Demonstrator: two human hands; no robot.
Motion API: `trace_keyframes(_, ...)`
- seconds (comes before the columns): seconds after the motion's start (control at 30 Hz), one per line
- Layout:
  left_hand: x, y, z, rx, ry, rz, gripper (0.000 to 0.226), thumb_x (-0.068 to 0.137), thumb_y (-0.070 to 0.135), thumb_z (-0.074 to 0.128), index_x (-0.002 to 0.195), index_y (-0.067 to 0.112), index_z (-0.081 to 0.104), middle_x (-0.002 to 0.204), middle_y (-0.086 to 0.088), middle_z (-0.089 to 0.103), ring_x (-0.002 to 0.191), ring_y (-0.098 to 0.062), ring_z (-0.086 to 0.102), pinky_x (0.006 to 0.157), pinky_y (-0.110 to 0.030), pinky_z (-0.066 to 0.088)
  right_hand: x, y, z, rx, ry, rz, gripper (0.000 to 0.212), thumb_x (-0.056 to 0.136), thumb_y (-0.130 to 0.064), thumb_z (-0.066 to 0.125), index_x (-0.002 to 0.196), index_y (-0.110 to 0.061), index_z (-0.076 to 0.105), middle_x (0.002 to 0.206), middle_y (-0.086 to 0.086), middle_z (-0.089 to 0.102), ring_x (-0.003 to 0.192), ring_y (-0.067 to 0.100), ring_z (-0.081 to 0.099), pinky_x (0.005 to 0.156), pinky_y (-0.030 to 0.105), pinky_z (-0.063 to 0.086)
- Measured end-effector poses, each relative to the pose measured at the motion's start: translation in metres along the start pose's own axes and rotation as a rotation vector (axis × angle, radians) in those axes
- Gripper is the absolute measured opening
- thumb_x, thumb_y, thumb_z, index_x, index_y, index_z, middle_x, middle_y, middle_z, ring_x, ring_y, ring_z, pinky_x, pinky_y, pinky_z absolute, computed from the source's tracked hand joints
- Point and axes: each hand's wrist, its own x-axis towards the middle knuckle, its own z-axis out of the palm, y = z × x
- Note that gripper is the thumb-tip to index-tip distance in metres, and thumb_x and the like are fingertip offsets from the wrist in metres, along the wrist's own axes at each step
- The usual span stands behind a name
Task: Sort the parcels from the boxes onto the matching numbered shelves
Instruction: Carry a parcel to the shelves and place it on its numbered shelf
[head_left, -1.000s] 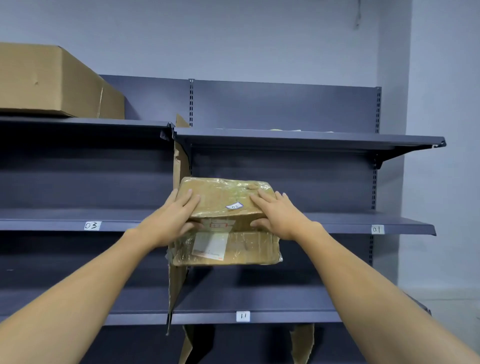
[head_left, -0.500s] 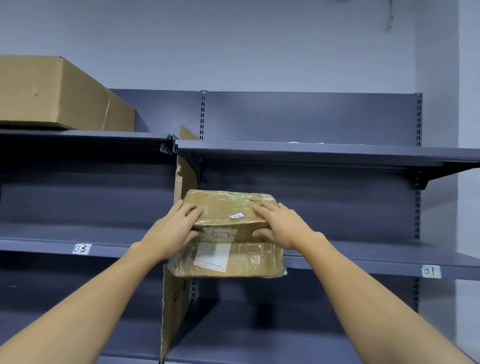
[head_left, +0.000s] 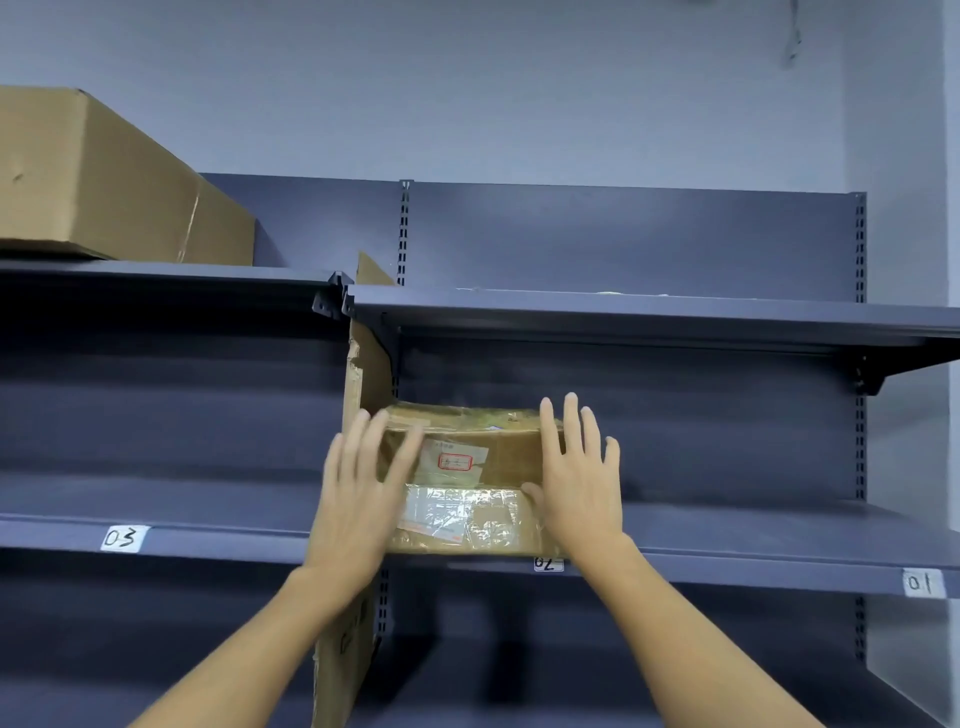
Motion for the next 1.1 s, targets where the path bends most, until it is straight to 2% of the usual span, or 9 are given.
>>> trace_keyframes(0.17,-0.035,0.002,0.032,0.031,-0.036,0.258,0.028,0.092,0.019,0.06,0.119,0.013,0.061,0.128,-0.018,0.056,0.126,-0.037,0.052,0.101,-0.047,0.041,-0.008,-0.011,0.006,-0.058,0.097,-0.006,0.078,0.05,-0.012,0.093,0.117,-0.009,0.051,0.12,0.018,0.05,0.104,0.036,0.05,0.073,0.041,0.044)
trace_keyframes(0.33,-0.046,0.006,0.041,-0.013,-0.122,0.219,0.047,0.103,0.033,0.035,0.138,0.009,0.056,0.141,-0.019,0.053,0.135,-0.035,0.047,0.112,-0.049,0.036,-0.023,-0.005,0.011,0.043,0.206,-0.064,0.073,0.051,0.009,0.068,0.121,-0.008,0.055,0.128,0.021,0.048,0.111,0.039,0.048,0.08,0.044,0.046)
trace_keyframes(0.47,-0.048,0.007,0.044,-0.014,-0.147,0.211,0.051,0.104,0.034,0.033,0.144,0.007,0.05,0.147,-0.02,0.048,0.14,-0.036,0.041,0.115,-0.051,0.033,-0.053,0.007,0.036,0.201,0.121,-0.321,0.02,0.087,-0.02,0.068,0.104,-0.012,0.061,0.104,0.006,0.051,0.085,0.028,0.049,0.069,0.037,0.046)
trace_keyframes(0.57,-0.045,0.001,0.049,-0.006,-0.213,0.225,0.057,0.105,0.04,0.028,0.149,0.008,0.043,0.153,-0.018,0.041,0.145,-0.034,0.034,0.117,-0.049,0.026,-0.059,0.012,0.049,0.253,-0.138,-0.325,0.06,0.104,-0.054,0.024,0.139,-0.012,0.051,0.133,0.01,0.049,0.116,0.03,0.049,0.1,0.043,0.045)
trace_keyframes(0.67,-0.039,-0.004,0.058,0.0,-0.316,0.191,0.065,0.107,0.048,0.012,0.15,0.009,0.041,0.156,-0.016,0.038,0.148,-0.031,0.028,0.118,-0.045,0.017,-0.053,0.009,0.051,0.326,-0.381,-0.279,0.099,0.084,-0.08,-0.007,0.161,-0.02,0.015,0.168,0.008,0.008,0.155,0.024,0.003,0.126,0.035,0.006)
trace_keyframes(0.73,-0.031,-0.004,0.062,-0.052,-0.371,0.138,0.083,0.098,0.061,-0.011,0.156,0.013,0.025,0.164,-0.011,0.019,0.152,-0.027,0.01,0.122,-0.038,0.004,-0.046,0.003,0.046,0.373,-0.498,-0.252,0.1,0.076,-0.081,-0.004,0.161,-0.027,-0.002,0.167,0.001,-0.013,0.153,0.016,-0.018,0.124,0.032,-0.009)
trace_keyframes(0.8,-0.024,-0.006,0.071,-0.135,-0.434,0.071,0.103,0.074,0.074,-0.034,0.157,0.021,-0.005,0.162,0.001,-0.016,0.151,-0.02,-0.018,0.122,-0.032,-0.011,-0.038,-0.004,0.043,0.365,-0.599,-0.228,0.1,0.074,-0.081,0.0,0.159,-0.029,-0.01,0.165,0.0,-0.02,0.15,0.014,-0.024,0.123,0.033,-0.012)
trace_keyframes(0.87,-0.017,-0.006,0.071,-0.174,-0.553,0.008,0.116,0.056,0.081,-0.039,0.155,0.024,-0.016,0.157,0.004,-0.03,0.147,-0.018,-0.029,0.121,-0.035,-0.011,-0.03,-0.009,0.044,0.338,-0.67,-0.211,0.097,0.078,-0.081,0.005,0.158,-0.028,-0.011,0.165,0.0,-0.022,0.15,0.014,-0.026,0.124,0.035,-0.011)
trace_keyframes(1.1,0.015,-0.009,0.085,-0.158,-0.797,-0.071,0.074,0.102,0.059,0.014,0.157,0.02,-0.016,0.161,-0.001,-0.03,0.148,-0.018,-0.028,0.124,-0.041,-0.005,-0.002,-0.021,0.066,0.298,-0.77,-0.188,0.086,0.095,-0.074,0.019,0.159,-0.025,-0.01,0.164,0.003,-0.025,0.15,0.016,-0.026,0.123,0.038,-0.012)
